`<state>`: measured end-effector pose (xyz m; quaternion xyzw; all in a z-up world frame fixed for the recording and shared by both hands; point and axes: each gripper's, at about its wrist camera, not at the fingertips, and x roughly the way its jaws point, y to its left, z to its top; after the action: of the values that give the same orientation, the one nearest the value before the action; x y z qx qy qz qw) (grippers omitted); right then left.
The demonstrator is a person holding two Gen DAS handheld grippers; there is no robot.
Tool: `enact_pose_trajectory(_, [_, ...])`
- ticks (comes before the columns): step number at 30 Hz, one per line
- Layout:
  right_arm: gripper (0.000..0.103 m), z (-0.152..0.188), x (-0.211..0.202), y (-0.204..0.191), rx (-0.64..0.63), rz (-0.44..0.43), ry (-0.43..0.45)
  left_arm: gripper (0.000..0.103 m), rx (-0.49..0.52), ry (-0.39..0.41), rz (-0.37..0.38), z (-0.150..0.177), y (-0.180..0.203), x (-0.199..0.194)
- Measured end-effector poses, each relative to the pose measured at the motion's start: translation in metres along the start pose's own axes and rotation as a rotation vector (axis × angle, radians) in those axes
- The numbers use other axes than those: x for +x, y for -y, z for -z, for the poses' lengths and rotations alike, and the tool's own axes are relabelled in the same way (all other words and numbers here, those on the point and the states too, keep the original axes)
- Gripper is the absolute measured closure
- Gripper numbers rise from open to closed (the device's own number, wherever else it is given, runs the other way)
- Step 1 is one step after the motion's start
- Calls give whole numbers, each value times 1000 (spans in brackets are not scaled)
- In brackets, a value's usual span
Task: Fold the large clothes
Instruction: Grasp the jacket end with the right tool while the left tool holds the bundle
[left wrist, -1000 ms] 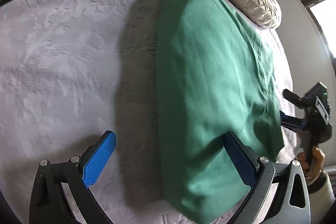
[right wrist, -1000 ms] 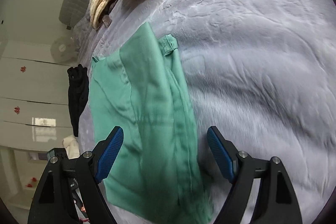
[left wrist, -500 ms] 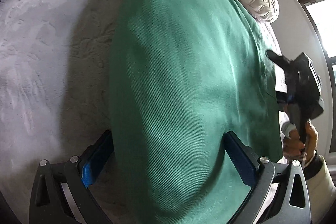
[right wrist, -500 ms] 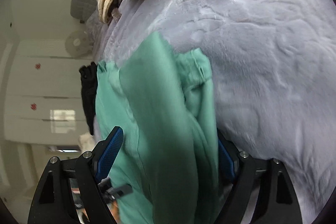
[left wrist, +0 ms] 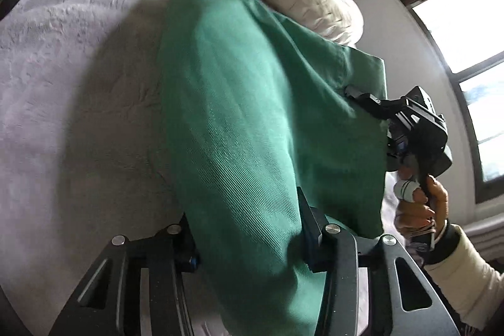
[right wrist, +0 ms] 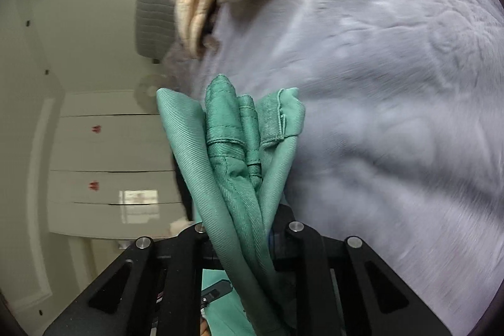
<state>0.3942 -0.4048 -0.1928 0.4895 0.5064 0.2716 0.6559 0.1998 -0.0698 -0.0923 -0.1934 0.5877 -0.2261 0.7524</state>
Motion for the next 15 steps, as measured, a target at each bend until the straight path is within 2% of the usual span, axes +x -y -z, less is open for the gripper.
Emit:
enact_pose_trajectory(7, [85,49,-1,-47,-27,-61,19,55,64,26,27,33,-10,-79])
enact_pose_trajectory(12, [85,110,19,-71,-32,-78,-6,55,78,-9,-5,73,-34,-135])
enact_pose_trajectory(15, [85,154,37,-69,4,-96,-28,55,75,-34,-37,94,-51,-154])
